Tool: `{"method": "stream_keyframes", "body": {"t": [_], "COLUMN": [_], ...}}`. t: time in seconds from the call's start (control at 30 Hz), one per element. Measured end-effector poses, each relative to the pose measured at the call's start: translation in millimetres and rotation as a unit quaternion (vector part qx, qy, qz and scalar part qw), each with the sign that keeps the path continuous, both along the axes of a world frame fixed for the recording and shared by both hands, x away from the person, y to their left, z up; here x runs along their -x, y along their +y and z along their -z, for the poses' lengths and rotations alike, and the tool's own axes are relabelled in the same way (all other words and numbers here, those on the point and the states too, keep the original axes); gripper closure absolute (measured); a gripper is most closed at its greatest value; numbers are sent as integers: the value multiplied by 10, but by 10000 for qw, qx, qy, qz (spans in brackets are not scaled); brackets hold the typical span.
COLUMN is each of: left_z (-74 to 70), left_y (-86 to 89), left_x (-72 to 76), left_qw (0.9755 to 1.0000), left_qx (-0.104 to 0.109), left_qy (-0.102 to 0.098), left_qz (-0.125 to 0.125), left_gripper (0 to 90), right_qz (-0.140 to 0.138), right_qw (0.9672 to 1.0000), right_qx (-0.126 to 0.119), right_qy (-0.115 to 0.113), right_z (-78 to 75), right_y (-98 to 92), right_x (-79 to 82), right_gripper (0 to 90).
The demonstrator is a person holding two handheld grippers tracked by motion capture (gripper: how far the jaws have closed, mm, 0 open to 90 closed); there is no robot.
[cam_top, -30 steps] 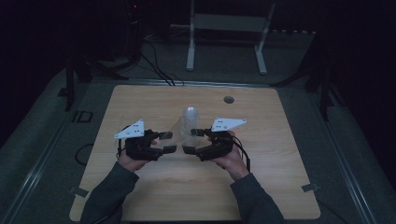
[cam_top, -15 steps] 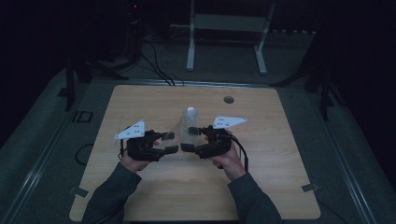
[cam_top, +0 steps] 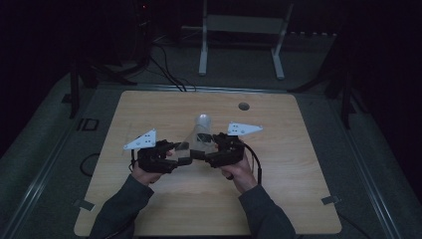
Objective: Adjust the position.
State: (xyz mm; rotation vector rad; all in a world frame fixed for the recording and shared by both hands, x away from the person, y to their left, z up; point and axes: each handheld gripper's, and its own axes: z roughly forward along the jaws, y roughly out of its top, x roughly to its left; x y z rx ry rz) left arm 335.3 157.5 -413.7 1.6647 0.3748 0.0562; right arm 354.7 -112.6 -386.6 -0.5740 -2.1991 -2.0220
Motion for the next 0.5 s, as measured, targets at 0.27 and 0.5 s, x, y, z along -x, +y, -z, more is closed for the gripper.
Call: {"method": "stream_keyframes", "body": {"t": [0.27,0.5], "left_z": [8,5], "left_y": [-20,-22], "left_x": [1,1], "left_qw": [10000,10000], "left_qx": [-50,-51], "left_qy": [8,7], "left_qz": [25,40], "left_gripper": [401,397], "right_qz": [53,85], "right_qw": [10000,9999], "right_qx": [-58,-47], "right_qy": [-30,-77], "right_z": [-4,-11], "right_y": [39,35], "right_x": [11,19], "right_gripper": [284,311]}}
